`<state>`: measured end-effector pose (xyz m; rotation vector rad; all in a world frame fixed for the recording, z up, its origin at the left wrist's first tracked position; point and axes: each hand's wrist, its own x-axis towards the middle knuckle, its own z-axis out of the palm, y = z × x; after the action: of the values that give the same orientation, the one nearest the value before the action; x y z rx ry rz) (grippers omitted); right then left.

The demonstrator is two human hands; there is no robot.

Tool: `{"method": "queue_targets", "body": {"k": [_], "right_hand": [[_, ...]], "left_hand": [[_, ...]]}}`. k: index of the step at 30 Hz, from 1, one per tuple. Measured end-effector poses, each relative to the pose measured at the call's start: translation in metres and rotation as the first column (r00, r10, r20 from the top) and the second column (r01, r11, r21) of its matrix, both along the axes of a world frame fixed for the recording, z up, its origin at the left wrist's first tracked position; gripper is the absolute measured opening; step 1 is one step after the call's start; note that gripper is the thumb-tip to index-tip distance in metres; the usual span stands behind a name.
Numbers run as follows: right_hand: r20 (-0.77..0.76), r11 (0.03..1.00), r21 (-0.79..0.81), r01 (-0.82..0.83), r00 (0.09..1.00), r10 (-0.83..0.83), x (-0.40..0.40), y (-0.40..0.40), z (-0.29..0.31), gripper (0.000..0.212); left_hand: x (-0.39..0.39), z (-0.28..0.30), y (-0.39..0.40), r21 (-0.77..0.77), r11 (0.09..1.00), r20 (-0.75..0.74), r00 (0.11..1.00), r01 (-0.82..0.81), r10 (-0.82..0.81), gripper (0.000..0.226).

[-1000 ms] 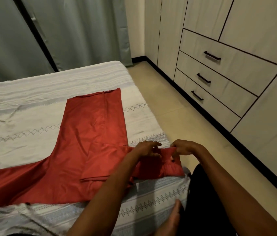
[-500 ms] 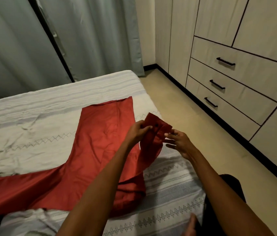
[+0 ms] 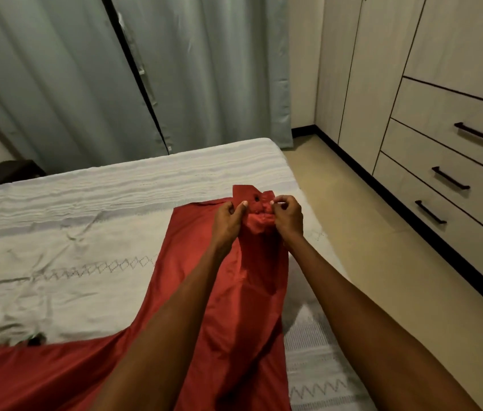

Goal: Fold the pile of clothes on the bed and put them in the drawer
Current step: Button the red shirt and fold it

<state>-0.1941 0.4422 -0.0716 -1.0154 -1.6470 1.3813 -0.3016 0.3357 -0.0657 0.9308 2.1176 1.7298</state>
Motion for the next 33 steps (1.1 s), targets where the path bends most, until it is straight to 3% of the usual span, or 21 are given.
{"method": "queue_targets", "body": {"k": [3, 6, 9, 12, 15, 21, 25, 30, 33], "right_hand": [[0.012, 0.996, -0.006, -0.09, 0.996, 0.09, -0.039, 0.031, -0.013, 0.025], [0.04, 0.987, 0.048, -0.15, 0.988, 0.148, -0.068, 0.058, -0.034, 0.031], [0.118, 0.978, 0.113, -0.178, 0.979, 0.164, -0.091, 0.077, -0.062, 0.037], [0.188, 0.973, 0.143, -0.183, 0.97, 0.155, -0.108, 0.092, -0.094, 0.036], [0.231, 0.961, 0.211, -0.176, 0.965, 0.126, -0.123, 0.104, -0.124, 0.032], [0.355, 0.922, 0.331, -0.201, 0.932, 0.076, -0.133, 0.122, -0.146, 0.038], [0.532, 0.884, 0.379, -0.274, 0.846, 0.034, -0.132, 0.113, -0.139, 0.036], [0.586, 0.861, 0.405, -0.306, 0.81, 0.012, -0.111, 0.079, -0.126, 0.032], [0.626, 0.826, 0.415, -0.382, 0.778, 0.045, -0.086, 0.037, -0.118, 0.029]], "left_hand": [[-0.042, -0.022, 0.03, 0.025, 0.998, 0.056, 0.997, -0.057, 0.055, 0.048], [-0.077, -0.046, 0.054, 0.021, 0.997, 0.121, 0.99, -0.07, 0.067, 0.039], [-0.109, -0.079, 0.075, 0.015, 0.998, 0.243, 0.968, -0.063, 0.057, 0.013], [-0.13, -0.108, 0.09, -0.031, 0.995, 0.306, 0.946, -0.097, 0.101, 0.024], [-0.148, -0.138, 0.104, -0.078, 0.988, 0.218, 0.965, -0.132, 0.146, 0.03], [-0.167, -0.158, 0.125, -0.209, 0.974, -0.112, 0.992, -0.084, 0.061, 0.015], [-0.167, -0.16, 0.12, -0.428, 0.896, -0.347, 0.937, -0.119, -0.042, 0.024], [-0.148, -0.155, 0.075, -0.474, 0.875, -0.353, 0.931, -0.097, -0.089, 0.047], [-0.118, -0.14, 0.02, -0.411, 0.91, -0.31, 0.948, -0.061, -0.077, 0.038]]}}
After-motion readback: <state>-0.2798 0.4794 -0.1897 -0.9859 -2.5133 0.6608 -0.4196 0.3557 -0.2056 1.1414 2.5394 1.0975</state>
